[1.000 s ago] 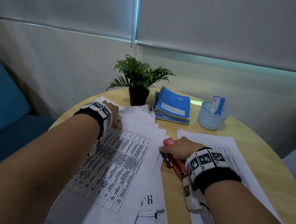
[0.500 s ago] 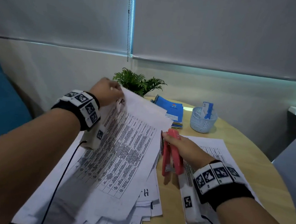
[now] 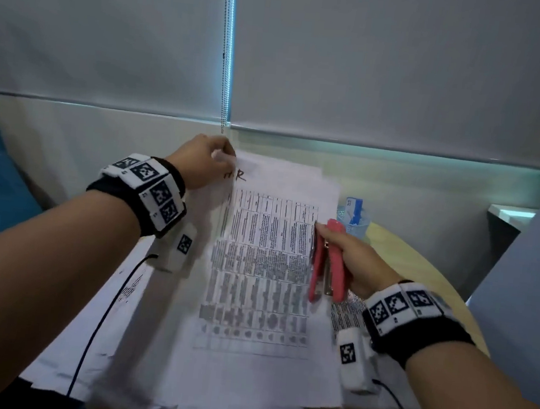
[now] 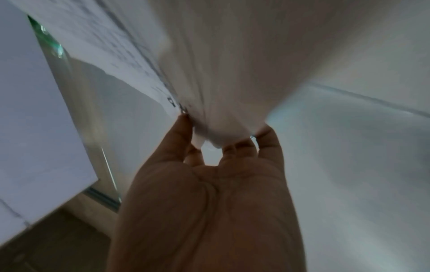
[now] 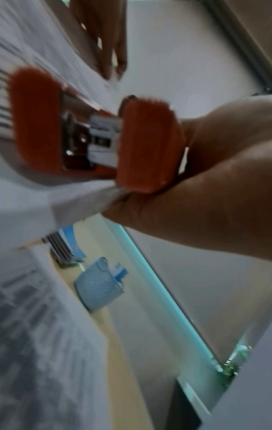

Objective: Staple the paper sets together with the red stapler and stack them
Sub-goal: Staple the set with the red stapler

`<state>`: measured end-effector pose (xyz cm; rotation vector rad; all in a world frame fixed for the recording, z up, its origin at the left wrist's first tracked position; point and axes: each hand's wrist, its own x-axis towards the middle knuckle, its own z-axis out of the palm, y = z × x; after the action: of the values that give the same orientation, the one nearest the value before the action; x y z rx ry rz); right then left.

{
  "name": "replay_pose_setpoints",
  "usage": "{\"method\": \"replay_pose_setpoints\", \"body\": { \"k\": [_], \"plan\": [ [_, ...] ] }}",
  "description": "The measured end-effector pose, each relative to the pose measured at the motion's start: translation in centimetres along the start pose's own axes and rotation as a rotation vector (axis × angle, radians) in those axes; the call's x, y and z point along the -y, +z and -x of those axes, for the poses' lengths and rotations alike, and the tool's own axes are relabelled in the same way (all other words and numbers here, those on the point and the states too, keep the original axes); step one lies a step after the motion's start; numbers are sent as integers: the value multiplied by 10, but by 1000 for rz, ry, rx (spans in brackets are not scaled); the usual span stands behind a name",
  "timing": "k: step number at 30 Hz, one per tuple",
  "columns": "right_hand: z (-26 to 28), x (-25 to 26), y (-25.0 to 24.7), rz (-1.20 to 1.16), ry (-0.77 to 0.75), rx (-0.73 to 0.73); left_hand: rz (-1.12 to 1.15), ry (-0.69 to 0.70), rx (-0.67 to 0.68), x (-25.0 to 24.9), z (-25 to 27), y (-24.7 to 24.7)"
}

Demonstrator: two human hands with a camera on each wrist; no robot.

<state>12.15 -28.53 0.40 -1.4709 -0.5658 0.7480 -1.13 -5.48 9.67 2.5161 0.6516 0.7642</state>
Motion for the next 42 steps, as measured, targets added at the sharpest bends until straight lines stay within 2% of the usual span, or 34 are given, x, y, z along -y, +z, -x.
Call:
{"method": "replay_pose_setpoints", "body": {
  "k": [3, 5, 9, 11, 14, 18, 21, 23, 26, 33, 36, 39, 42],
  "plan": [
    [-2, 4, -20, 110, 100, 6, -153, -65, 204, 6, 8, 21],
    [-7, -1, -29, 278, 179, -20, -272, -73, 341, 11, 19, 44],
    [-10, -15, -33, 1057, 338, 0, -415, -47, 562, 26, 38, 94],
    [-10, -24, -25, 1250, 389, 65, -459, -33, 630, 32, 42, 110],
    [-9, -36, -4, 1400, 428, 166, -499, -26, 664, 37, 42, 120],
    [-10, -37, 26, 1375, 368, 208, -555, -18, 657, 46, 42, 123],
    [-20, -37, 45, 1346, 306, 228, -643, 73, 640, 53, 46, 122],
    [-29, -39, 53, 1339, 275, 213, -655, 138, 707, 55, 49, 122],
    [-34, -41, 58, 1345, 300, 219, -599, 147, 802, 56, 53, 121],
    [-34, -59, 69, 1395, 233, 197, -585, 176, 842, 56, 53, 121],
    [-40, -57, 76, 1405, 242, 246, -578, 197, 856, 56, 52, 121],
    [-49, -60, 81, 1356, 223, 202, -579, 226, 878, 58, 51, 123],
    [-56, -66, 85, 1280, 272, 118, -590, 264, 879, 59, 50, 123]
  ]
}}
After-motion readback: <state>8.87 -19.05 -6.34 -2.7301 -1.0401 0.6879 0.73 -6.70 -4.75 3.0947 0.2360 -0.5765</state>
